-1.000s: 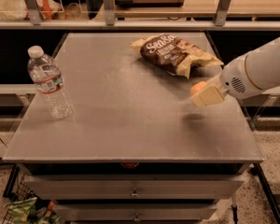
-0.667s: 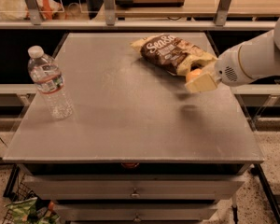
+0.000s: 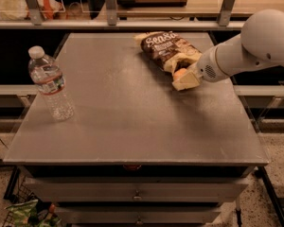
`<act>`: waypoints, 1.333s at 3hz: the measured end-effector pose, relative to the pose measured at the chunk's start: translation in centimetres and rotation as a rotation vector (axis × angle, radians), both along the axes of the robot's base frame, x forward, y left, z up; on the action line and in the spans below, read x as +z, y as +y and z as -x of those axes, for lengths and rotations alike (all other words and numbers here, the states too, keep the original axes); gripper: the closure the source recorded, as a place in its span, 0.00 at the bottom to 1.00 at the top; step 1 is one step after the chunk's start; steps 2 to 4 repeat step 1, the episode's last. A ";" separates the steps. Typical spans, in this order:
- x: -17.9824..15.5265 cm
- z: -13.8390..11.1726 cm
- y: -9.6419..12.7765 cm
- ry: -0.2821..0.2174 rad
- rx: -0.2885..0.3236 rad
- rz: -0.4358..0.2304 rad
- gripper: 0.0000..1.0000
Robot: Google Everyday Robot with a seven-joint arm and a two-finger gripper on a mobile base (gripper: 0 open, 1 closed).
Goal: Move orange near brown chip bag
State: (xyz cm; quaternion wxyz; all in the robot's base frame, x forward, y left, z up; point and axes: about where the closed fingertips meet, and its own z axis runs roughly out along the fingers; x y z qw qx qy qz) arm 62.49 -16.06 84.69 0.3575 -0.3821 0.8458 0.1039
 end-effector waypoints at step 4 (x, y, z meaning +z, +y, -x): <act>-1.7 -1.6 1.0 0.011 0.001 0.015 0.89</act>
Offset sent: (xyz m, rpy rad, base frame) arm 0.0000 0.0000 0.0000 0.0000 0.0000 0.0000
